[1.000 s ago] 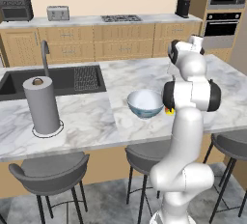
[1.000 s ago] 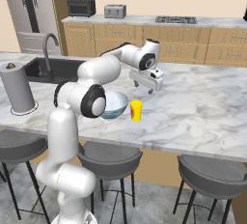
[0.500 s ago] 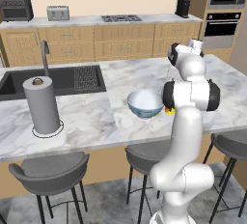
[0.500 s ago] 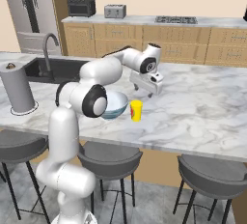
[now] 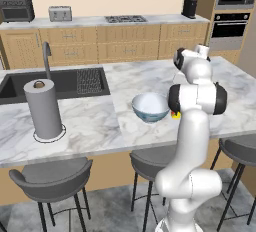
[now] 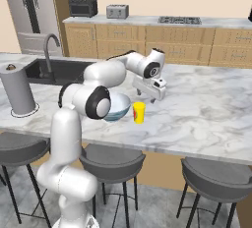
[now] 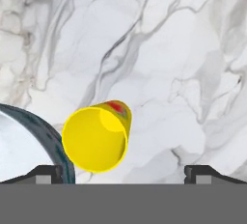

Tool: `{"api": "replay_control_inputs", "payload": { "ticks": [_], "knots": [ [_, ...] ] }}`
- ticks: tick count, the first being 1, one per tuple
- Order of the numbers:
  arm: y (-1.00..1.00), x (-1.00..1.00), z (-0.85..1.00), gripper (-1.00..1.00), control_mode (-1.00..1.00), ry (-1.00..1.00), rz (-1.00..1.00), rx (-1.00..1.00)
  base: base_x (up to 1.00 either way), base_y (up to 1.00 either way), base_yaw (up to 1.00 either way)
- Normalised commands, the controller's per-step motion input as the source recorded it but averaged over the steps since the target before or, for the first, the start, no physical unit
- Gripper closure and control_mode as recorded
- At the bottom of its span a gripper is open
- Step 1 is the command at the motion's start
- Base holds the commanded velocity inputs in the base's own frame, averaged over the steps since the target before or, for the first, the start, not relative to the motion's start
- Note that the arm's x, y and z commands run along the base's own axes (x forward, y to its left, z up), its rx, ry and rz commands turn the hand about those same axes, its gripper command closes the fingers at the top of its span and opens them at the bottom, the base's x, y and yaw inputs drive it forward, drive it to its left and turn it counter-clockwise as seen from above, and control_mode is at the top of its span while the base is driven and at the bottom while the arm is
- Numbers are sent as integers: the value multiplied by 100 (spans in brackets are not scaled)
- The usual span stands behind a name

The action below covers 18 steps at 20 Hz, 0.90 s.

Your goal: Place the cup inside the bowl on the dining table and move the bowl to any counter.

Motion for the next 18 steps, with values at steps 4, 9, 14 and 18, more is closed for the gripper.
{"api": "replay_control_inputs", "payload": {
  "ticks": [4,9,14,18],
  "knots": [
    [0,0,-14,-100,-100,3,0,2,0,0,0],
    [0,0,-15,-100,-100,1,0,2,0,0,0],
    [0,4,-10,-100,-100,1,0,1,0,0,0],
    [0,12,-6,-100,-100,3,0,0,0,0,0]
  ]
}}
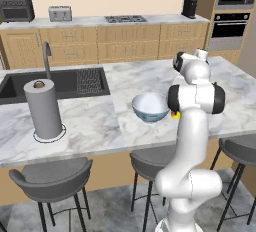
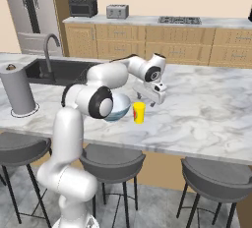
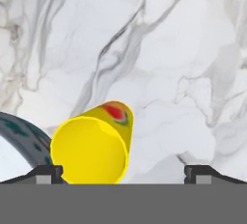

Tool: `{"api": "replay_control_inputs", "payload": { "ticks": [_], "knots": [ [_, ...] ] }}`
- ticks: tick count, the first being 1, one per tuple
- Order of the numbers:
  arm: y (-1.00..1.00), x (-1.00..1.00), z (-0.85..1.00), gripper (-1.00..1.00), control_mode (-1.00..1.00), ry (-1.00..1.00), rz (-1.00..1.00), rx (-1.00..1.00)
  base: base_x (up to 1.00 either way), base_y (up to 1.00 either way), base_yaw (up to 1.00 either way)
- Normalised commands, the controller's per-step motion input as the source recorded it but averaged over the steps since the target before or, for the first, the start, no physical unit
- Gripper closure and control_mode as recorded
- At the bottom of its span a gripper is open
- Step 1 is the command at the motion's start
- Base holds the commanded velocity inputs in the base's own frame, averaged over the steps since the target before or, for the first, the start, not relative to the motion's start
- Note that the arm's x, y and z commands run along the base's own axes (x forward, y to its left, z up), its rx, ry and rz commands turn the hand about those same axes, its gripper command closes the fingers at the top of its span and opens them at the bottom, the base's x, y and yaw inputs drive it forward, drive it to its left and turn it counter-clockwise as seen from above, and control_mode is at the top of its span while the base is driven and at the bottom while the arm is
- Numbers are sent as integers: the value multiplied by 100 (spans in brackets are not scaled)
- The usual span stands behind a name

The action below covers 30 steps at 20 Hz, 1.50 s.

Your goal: Place the cup inside the bowl on the dining table and move the bowl to any counter.

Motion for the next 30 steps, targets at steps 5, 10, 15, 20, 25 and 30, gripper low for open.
{"api": "replay_control_inputs", "payload": {
  "ticks": [5,10,15,20,25,30],
  "knots": [
    [0,9,-8,-100,-100,4,0,0,0,0,0],
    [0,3,-10,-100,-100,5,0,0,0,0,0],
    [0,6,-15,-100,-100,4,0,0,0,0,0],
    [0,8,-15,-100,-100,4,0,0,0,0,0],
    [0,14,-14,-100,-100,5,0,0,0,0,0],
    [0,7,-13,-100,-100,5,0,0,0,0,0]
  ]
}}
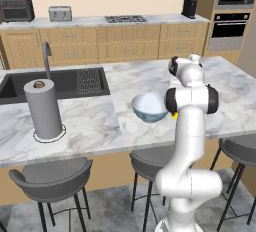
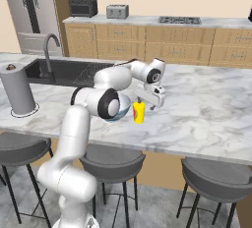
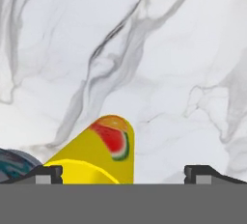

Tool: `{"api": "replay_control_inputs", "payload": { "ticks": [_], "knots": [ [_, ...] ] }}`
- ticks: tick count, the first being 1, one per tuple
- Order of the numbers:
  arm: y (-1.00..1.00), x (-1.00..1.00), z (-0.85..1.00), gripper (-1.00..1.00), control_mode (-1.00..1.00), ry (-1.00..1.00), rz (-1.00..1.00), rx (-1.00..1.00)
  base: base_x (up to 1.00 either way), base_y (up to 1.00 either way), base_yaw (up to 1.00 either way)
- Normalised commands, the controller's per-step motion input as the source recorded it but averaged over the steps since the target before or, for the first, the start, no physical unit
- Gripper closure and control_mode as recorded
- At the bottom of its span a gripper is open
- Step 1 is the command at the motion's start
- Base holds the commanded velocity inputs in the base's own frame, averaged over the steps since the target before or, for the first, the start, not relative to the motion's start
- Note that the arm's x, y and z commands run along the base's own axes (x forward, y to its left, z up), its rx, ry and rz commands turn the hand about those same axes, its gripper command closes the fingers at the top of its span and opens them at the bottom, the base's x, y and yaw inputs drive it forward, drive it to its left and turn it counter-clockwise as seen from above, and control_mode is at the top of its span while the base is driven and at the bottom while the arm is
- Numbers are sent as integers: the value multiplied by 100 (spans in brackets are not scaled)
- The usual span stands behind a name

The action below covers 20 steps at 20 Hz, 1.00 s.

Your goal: Place the cup inside the bowl on the dining table and move the bowl to any counter.

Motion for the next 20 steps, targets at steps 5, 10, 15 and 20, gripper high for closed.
{"api": "replay_control_inputs", "payload": {
  "ticks": [5,10,15,20],
  "knots": [
    [0,2,-13,-100,-100,5,0,0,0,0,0],
    [0,0,-14,-100,-100,5,0,0,0,0,0],
    [0,0,-21,-100,-100,6,0,0,0,0,0],
    [0,0,-21,-100,-100,6,0,0,0,0,0]
  ]
}}
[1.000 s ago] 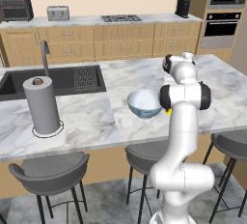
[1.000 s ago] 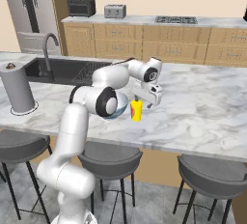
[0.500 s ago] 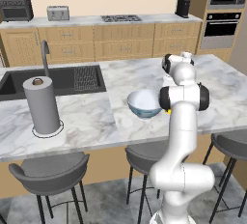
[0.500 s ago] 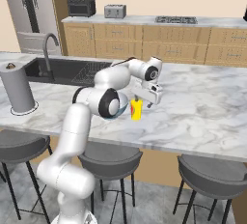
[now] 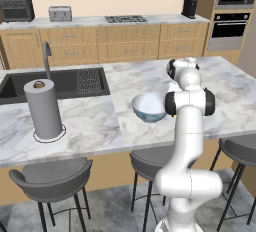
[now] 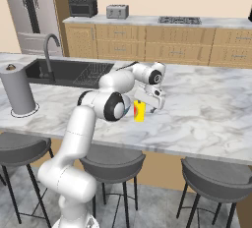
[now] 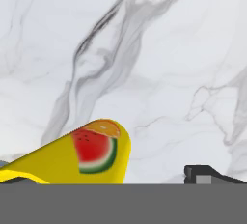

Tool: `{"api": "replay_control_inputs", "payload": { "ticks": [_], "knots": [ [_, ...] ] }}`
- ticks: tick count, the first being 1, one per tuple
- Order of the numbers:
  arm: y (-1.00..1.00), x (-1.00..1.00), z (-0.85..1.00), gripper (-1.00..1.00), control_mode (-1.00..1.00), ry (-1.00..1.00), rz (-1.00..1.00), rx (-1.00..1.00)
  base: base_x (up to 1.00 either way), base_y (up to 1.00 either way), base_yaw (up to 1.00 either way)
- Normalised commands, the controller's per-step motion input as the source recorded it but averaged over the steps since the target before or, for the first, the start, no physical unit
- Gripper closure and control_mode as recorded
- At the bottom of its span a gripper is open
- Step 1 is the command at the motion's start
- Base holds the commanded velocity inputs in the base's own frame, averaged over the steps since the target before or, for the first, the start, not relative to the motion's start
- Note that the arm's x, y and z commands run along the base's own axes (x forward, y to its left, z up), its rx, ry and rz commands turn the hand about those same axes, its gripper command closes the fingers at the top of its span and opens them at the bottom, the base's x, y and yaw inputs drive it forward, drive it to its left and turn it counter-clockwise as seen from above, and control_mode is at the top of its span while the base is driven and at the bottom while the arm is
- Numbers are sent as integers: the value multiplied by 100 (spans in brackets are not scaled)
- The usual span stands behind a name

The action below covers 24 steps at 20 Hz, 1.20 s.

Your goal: Place the cup inside the bowl on the dining table and move the bowl to any counter.

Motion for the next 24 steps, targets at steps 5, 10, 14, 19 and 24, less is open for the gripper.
{"api": "replay_control_inputs", "payload": {
  "ticks": [5,10,14,19,24],
  "knots": [
    [0,0,-11,-100,-100,6,0,0,0,0,0],
    [0,0,0,-100,-100,0,0,0,0,0,0],
    [0,0,0,100,-100,0,0,0,0,0,0],
    [0,0,0,100,-100,0,0,0,0,0,0],
    [0,0,0,100,-100,0,0,0,0,0,0]
  ]
}}
